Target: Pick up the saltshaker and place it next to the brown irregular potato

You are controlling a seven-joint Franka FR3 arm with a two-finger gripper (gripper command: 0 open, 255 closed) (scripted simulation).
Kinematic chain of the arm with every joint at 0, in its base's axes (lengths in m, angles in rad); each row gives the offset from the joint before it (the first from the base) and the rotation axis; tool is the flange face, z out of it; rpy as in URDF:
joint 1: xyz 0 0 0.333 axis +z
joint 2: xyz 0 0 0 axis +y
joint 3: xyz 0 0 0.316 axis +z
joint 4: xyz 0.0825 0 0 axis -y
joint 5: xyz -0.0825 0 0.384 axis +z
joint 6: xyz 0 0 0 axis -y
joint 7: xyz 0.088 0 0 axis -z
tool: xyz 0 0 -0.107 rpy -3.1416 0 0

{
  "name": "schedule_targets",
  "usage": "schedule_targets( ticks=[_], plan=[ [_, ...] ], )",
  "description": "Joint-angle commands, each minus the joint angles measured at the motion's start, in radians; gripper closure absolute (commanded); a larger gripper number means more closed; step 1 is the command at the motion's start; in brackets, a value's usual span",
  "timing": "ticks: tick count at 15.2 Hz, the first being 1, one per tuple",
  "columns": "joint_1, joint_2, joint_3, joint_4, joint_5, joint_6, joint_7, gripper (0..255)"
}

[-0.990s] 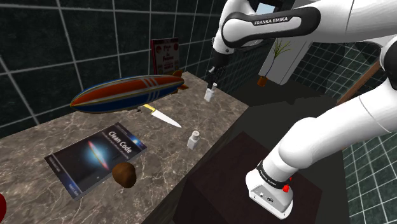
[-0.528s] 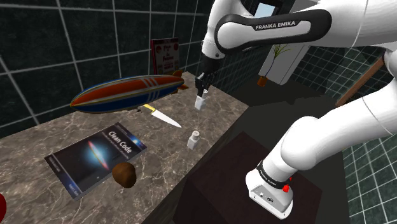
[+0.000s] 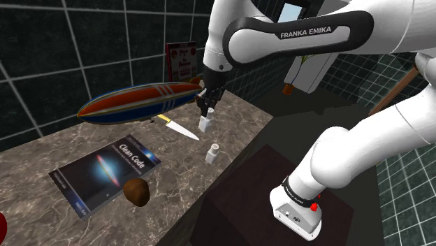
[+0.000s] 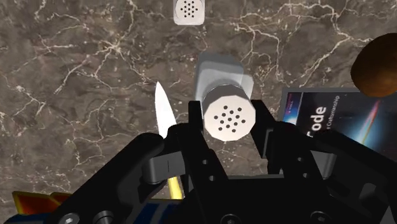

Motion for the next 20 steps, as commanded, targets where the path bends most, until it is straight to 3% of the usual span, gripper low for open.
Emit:
schedule_targets(
  ticks=[1,11,20],
  plan=[
    [0.019,0.019,0.038,0.023,0.01,-0.001,0.054,255],
    [0.092,0.181,0.222,0.192,-0.004,0.004,0.328,255],
    [0.174,0.433,0.362,0.441,-0.141,-0.022,0.612,255]
  ],
)
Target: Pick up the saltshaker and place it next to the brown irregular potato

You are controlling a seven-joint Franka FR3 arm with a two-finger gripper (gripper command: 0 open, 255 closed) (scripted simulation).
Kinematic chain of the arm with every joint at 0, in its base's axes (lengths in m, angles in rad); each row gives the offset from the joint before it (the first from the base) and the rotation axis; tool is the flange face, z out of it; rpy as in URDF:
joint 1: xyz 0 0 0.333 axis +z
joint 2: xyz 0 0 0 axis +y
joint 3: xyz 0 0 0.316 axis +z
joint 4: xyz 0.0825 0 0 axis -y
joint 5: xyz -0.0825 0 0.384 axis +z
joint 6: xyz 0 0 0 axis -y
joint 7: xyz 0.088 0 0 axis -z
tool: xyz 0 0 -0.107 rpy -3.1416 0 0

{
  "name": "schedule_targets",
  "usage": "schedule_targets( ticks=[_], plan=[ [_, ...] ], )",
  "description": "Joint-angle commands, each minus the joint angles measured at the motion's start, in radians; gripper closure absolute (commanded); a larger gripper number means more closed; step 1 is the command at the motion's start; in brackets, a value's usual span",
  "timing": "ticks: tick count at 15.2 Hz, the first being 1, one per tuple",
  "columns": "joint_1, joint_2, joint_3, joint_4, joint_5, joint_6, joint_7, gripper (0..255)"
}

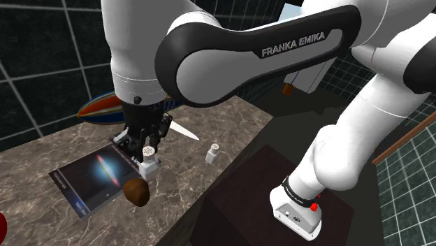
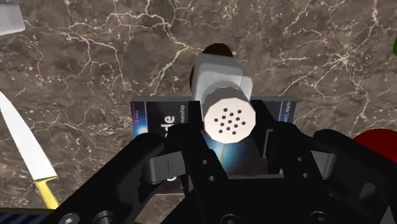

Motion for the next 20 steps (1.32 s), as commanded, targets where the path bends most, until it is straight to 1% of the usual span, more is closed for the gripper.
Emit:
schedule_targets(
  ticks=[1,2,3,11,20],
  plan=[
    [0.03,0.074,0.027,0.074,-0.048,-0.014,0.075,255],
    [0.047,0.11,0.035,0.11,-0.072,-0.022,0.108,255],
    [0.079,0.17,0.048,0.173,-0.113,-0.04,0.16,255],
    [0.087,0.2,0.037,0.098,-0.136,0.059,0.175,255],
    [0.099,0.252,0.024,0.031,-0.177,0.166,0.201,255]
  ],
)
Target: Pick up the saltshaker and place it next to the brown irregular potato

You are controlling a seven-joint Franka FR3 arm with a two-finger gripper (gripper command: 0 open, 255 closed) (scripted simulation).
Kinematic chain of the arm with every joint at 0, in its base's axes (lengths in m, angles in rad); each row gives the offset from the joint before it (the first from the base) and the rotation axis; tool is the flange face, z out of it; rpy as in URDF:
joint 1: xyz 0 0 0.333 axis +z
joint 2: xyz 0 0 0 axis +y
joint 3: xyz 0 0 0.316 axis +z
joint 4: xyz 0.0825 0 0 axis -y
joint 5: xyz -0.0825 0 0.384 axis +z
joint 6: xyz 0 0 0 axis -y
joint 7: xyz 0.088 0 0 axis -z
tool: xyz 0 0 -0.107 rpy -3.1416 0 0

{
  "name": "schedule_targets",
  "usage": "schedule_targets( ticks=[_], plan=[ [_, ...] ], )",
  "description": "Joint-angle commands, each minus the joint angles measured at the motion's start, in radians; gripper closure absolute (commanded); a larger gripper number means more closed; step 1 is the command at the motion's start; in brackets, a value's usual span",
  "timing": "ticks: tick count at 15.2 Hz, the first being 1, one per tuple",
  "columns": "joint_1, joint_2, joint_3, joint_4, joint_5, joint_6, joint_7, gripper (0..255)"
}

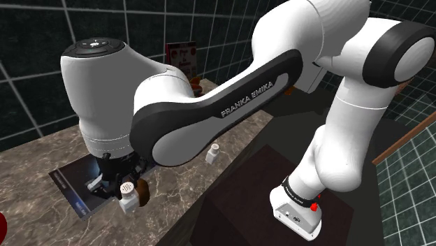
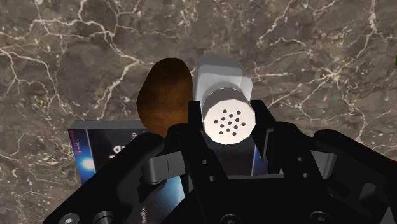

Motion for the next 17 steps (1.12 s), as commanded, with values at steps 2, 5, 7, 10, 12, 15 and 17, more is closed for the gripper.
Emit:
schedule_targets(
  ticks=[2,5,7,10,12,15,17],
  plan=[
    [0.006,0.018,-0.005,-0.021,-0.016,0.036,0.012,255],
    [0.012,0.04,-0.012,-0.038,-0.033,0.07,0.024,255],
    [0.016,0.055,-0.017,-0.048,-0.046,0.092,0.031,255],
    [0.023,0.079,-0.027,-0.061,-0.065,0.124,0.044,255],
    [0.029,0.096,-0.034,-0.068,-0.079,0.145,0.052,255],
    [0.03,0.099,-0.035,-0.07,-0.082,0.149,0.054,255],
    [0.03,0.099,-0.035,-0.07,-0.082,0.149,0.054,255]
  ],
)
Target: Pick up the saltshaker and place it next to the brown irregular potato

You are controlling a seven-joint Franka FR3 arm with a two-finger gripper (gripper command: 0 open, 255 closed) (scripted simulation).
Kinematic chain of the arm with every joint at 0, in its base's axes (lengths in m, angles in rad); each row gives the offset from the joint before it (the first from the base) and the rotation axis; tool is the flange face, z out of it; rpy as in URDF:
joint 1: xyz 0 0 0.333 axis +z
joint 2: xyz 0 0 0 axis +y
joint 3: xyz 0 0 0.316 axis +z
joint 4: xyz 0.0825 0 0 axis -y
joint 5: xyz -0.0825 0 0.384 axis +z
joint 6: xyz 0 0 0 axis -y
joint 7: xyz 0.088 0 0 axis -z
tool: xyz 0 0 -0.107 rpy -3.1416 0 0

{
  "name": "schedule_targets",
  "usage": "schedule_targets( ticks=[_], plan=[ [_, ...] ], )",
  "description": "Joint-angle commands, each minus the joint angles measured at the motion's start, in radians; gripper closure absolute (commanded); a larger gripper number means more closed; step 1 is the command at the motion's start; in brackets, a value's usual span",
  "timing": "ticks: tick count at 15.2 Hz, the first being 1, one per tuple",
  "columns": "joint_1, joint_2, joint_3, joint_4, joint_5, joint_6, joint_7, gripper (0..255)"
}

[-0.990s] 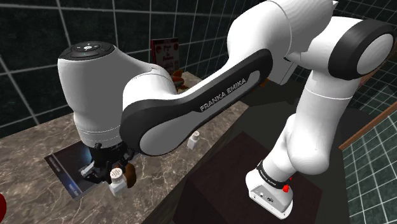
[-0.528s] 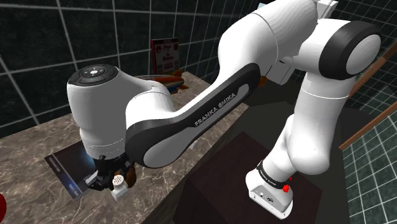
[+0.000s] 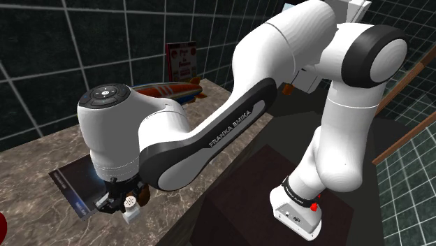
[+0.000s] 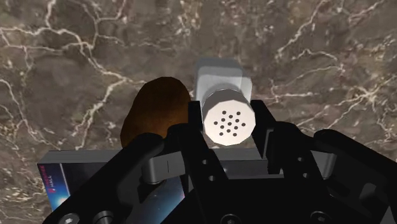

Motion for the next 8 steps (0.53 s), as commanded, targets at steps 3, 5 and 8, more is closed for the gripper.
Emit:
schedule_targets(
  ticks=[3,5,8],
  plan=[
    [0.0,0.0,0.0,0.0,0.0,0.0,0.0,255],
    [0.0,0.0,0.0,0.0,0.0,0.0,0.0,0],
    [0.0,0.0,0.0,0.0,0.0,0.0,0.0,0]
  ],
)
